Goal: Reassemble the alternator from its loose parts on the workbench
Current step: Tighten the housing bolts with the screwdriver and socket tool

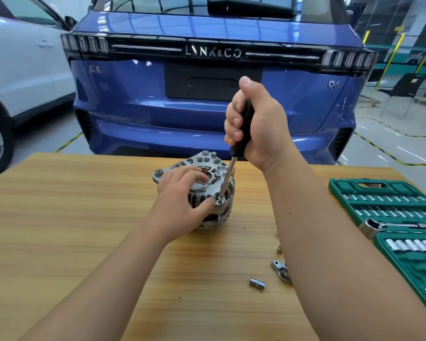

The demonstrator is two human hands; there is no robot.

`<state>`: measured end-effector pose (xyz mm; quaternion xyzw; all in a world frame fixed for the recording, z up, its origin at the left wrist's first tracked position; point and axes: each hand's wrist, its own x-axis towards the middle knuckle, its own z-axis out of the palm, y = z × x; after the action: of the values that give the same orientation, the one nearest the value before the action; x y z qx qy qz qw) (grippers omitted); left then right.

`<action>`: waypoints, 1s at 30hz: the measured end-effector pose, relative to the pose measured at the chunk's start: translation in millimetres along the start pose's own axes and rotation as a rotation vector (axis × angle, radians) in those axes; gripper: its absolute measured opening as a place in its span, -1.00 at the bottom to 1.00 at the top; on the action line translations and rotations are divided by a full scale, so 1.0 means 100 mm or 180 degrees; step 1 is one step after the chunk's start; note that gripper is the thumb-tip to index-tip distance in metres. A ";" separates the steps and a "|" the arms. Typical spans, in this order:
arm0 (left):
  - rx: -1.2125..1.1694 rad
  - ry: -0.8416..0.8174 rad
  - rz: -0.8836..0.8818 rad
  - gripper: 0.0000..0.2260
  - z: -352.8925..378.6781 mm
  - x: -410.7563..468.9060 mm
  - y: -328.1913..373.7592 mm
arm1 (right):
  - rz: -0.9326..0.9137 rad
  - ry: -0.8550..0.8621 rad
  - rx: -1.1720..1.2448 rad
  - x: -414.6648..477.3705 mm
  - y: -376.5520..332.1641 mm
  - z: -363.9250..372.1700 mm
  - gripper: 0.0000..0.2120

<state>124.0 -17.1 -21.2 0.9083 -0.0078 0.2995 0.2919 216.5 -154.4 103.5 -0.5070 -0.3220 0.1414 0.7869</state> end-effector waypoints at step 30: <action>-0.0506 -0.0184 -0.0492 -0.96 0.02 0.19 0.39 | 0.0208 -0.0230 -0.3023 -0.51 0.36 -0.25 -0.89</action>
<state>133.8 -47.7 8.5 0.8884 0.0301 0.2483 0.3849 198.2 -183.8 45.6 -0.8152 -0.3621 0.0208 0.4515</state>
